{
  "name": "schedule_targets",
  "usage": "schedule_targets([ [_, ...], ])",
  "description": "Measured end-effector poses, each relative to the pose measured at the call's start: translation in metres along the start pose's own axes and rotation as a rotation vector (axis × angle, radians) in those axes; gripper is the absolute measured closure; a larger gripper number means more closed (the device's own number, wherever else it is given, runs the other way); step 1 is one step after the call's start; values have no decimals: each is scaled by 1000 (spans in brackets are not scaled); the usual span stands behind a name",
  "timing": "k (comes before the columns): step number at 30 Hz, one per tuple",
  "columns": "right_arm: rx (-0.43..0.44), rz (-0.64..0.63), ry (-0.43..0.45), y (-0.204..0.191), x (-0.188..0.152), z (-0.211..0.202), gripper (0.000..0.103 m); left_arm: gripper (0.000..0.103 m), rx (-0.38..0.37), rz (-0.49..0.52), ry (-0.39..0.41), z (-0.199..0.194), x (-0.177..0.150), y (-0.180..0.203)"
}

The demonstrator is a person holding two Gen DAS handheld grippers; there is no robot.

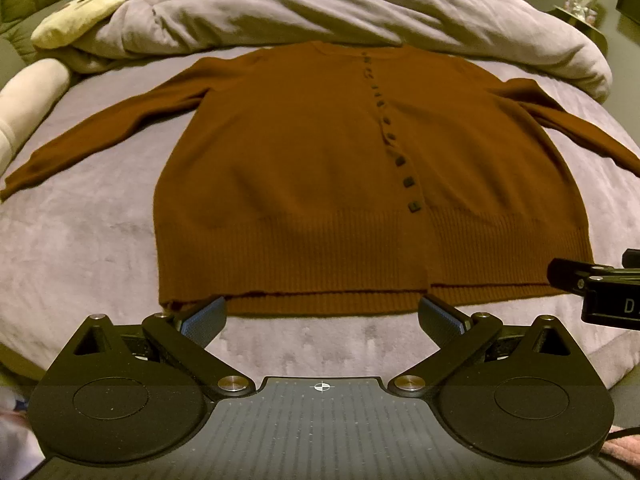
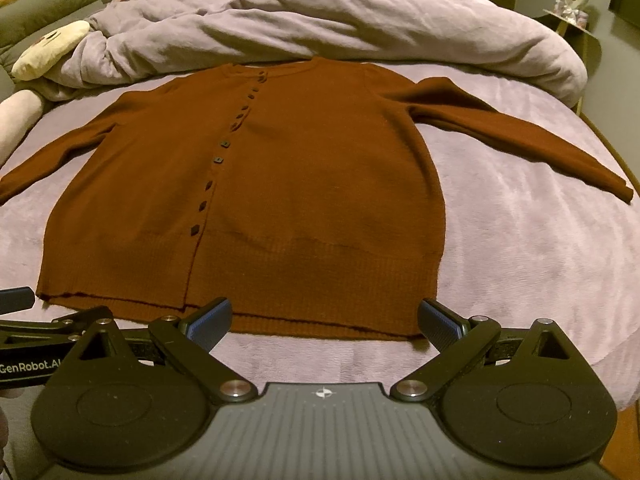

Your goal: Fold small clothes

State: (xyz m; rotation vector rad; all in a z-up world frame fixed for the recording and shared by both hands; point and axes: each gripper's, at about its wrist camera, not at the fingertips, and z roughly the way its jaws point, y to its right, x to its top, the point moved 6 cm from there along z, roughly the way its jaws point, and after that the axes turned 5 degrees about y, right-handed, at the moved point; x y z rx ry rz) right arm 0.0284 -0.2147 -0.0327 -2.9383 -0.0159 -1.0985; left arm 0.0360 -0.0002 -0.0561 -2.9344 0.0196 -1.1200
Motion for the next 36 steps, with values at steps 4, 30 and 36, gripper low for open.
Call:
schedule_targets([
  [4, 5, 3, -1, 0, 0, 1, 4, 0, -3, -2, -4, 0, 0, 4],
  [30, 123, 35, 17, -1, -7, 8, 4, 0, -12, -29, -53, 10, -3, 3],
  [36, 162, 94, 0, 6, -7, 14, 4, 0, -1, -32, -49, 13, -3, 2],
])
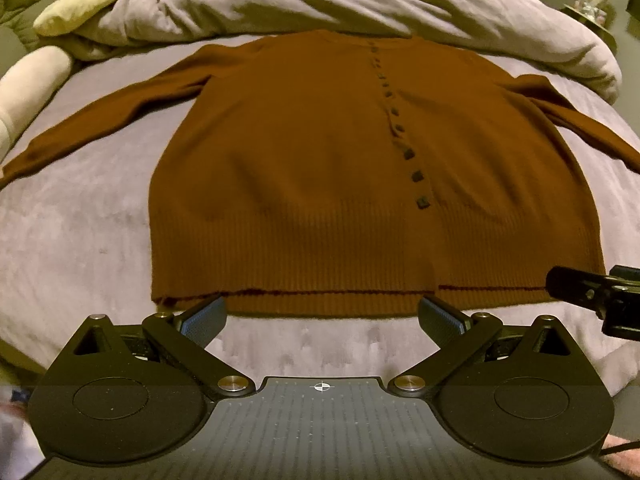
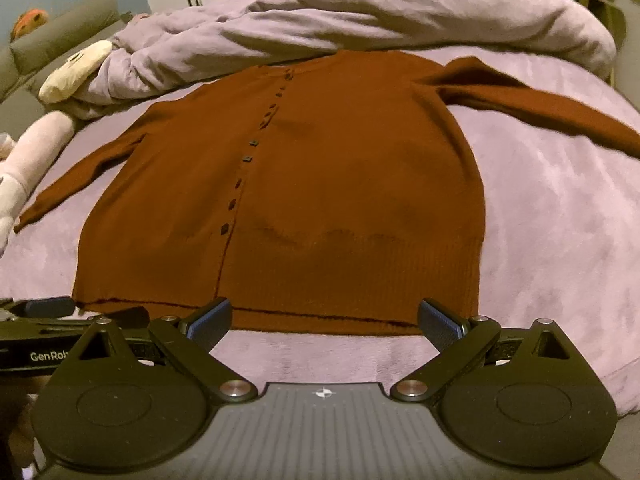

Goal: Fold small clothes
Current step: 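Grasp the brown sleeve cuff with the right tool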

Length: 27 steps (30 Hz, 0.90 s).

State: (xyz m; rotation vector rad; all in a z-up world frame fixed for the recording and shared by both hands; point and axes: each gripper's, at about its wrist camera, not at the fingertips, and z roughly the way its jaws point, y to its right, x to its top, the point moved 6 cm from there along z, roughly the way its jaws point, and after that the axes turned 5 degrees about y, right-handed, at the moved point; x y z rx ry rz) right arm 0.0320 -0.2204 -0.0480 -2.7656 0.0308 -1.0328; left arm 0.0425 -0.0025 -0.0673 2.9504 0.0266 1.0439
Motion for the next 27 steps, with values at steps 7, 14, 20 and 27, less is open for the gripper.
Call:
schedule_targets([
  [7, 24, 29, 2, 9, -1, 6, 4, 0, -42, -28, 37, 5, 9, 6],
  [14, 84, 74, -17, 18, -4, 14, 4, 0, -10, 21, -4, 19, 8, 11],
  [20, 146, 257, 52, 75, 21, 14, 6, 0, 6, 28, 22, 23, 18, 11],
  [27, -133, 680, 358, 274, 91, -2, 51, 0, 51, -27, 46, 38, 43, -2],
])
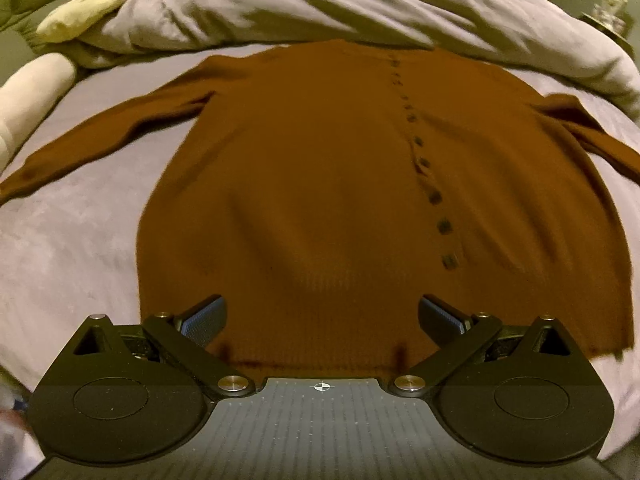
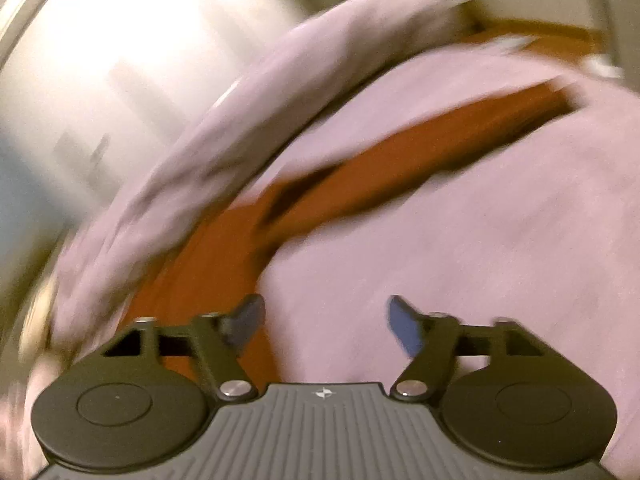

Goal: Fold small clothes
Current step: 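Grasp the brown sleeve cuff with the right tool, then fold the held sleeve across the cardigan body with the right tool, release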

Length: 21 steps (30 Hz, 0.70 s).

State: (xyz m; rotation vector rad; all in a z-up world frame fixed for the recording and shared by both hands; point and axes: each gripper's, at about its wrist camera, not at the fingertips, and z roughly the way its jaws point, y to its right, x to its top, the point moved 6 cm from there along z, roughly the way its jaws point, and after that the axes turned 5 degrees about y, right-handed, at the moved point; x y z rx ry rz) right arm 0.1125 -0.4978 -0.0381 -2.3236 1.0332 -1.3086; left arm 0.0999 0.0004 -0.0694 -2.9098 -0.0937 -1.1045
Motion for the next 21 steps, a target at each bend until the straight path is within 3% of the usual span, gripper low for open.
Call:
schedule_targets([
  [1, -38, 46, 30, 16, 15, 6, 58, 0, -2, -8, 0, 2, 3, -1],
  [6, -180, 320, 110, 98, 74, 42, 59, 0, -6, -2, 16, 11, 18, 5],
  [11, -175, 477, 108, 122, 78, 72, 60, 0, 30, 43, -11, 26, 30, 12],
  [12, -163, 501, 123, 124, 81, 76, 64, 0, 34, 44, -17, 28, 31, 13],
  [14, -156, 516, 130, 127, 86, 82, 73, 0, 41, 40, -22, 33, 35, 13],
  [16, -161, 507, 123, 129, 93, 90, 89, 0, 51, 36, -16, 35, 39, 9],
  [21, -231, 273, 145, 98, 104, 85, 94, 0, 80, -2, -26, 43, 44, -8],
])
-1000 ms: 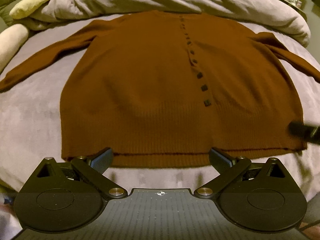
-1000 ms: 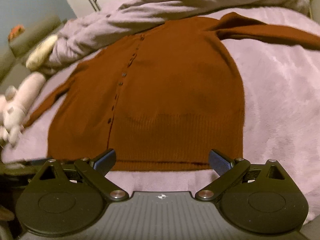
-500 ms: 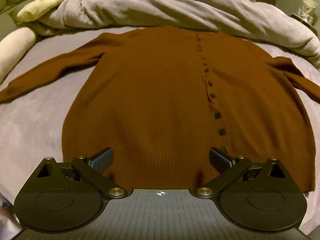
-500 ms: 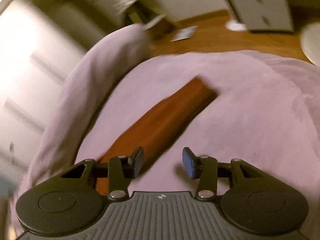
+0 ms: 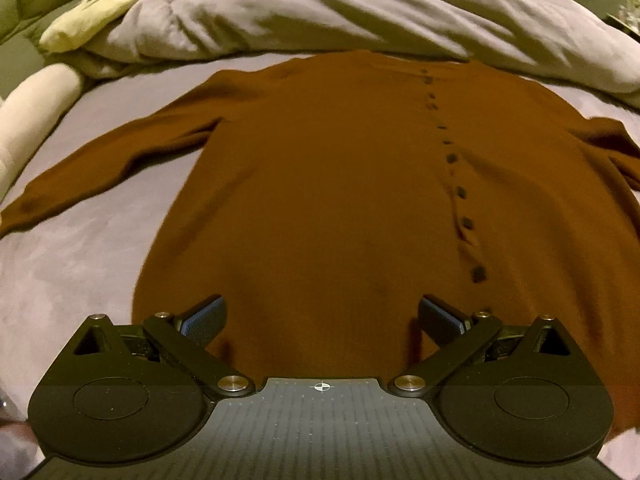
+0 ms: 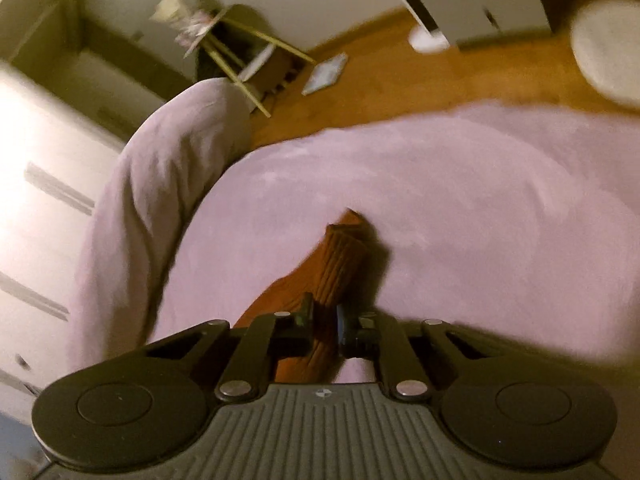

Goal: Fold small clothes
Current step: 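Fold the held sleeve across the cardigan body with the right tool, release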

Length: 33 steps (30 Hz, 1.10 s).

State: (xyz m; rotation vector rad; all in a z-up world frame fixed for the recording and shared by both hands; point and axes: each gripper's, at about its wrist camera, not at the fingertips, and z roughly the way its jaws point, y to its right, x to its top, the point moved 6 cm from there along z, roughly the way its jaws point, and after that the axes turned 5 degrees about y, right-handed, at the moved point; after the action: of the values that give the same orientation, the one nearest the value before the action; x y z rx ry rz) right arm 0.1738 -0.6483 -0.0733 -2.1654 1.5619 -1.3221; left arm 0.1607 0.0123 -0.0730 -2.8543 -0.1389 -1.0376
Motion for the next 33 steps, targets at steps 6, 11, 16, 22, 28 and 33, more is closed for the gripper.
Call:
schedule_targets([
  [6, 75, -409, 112, -99, -35, -35, 95, 0, 32, -17, 24, 3, 9, -26],
  [11, 307, -715, 105, -201, -130, -69, 95, 0, 37, -76, 56, 2, 20, -48],
  [16, 521, -848, -82, -253, -238, -90, 77, 0, -3, -70, 86, -1, 35, -49],
  [22, 385, -747, -109, -208, -245, -87, 73, 0, -218, -29, 101, 4, 70, 5],
  [28, 256, -718, -116, -142, -232, -92, 73, 0, -534, -32, 16, 36, 106, 115],
  [33, 222, -713, -106, -108, -228, -96, 73, 3, -617, -74, -128, 77, 109, 174],
])
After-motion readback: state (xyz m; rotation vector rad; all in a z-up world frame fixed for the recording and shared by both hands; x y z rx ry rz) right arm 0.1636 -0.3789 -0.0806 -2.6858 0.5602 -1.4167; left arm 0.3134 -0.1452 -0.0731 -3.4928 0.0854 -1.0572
